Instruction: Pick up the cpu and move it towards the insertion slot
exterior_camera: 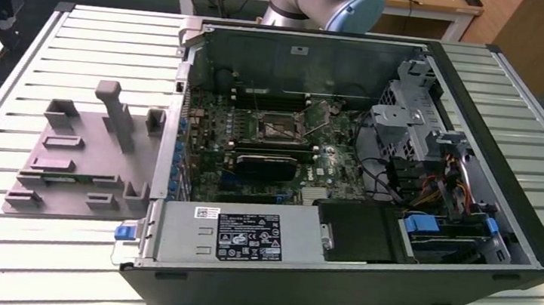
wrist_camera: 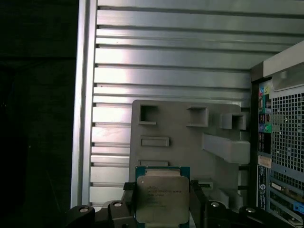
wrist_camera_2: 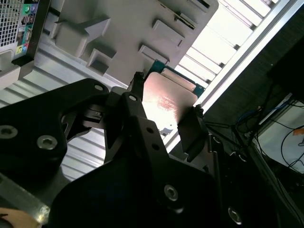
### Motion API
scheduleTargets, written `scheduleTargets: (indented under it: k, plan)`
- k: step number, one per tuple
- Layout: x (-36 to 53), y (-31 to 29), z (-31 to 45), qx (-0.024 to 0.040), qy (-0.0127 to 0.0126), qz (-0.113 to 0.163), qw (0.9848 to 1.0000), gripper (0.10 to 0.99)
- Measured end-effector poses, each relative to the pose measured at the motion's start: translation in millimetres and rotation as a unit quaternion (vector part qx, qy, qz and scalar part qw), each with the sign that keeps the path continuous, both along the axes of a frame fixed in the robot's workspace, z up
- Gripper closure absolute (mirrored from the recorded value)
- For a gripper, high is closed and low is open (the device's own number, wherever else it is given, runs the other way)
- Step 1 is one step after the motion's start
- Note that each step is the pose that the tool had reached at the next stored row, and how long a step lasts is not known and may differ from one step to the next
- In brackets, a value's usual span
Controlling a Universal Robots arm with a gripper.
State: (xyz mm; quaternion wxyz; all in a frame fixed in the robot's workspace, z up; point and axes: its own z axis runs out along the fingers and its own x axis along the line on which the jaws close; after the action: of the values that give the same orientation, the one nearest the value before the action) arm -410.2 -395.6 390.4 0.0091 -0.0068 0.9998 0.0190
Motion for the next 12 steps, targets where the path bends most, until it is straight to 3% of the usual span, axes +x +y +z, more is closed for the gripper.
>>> scheduleTargets:
  k: [5, 12]
  plan:
    - [7.2, -0.1, 0.0, 0.0000, 0.0000, 0.000, 1.0000, 0.549]
    - [27.0, 0.0, 0.0, 0.0000, 0.0000, 0.000, 1.0000, 0.549]
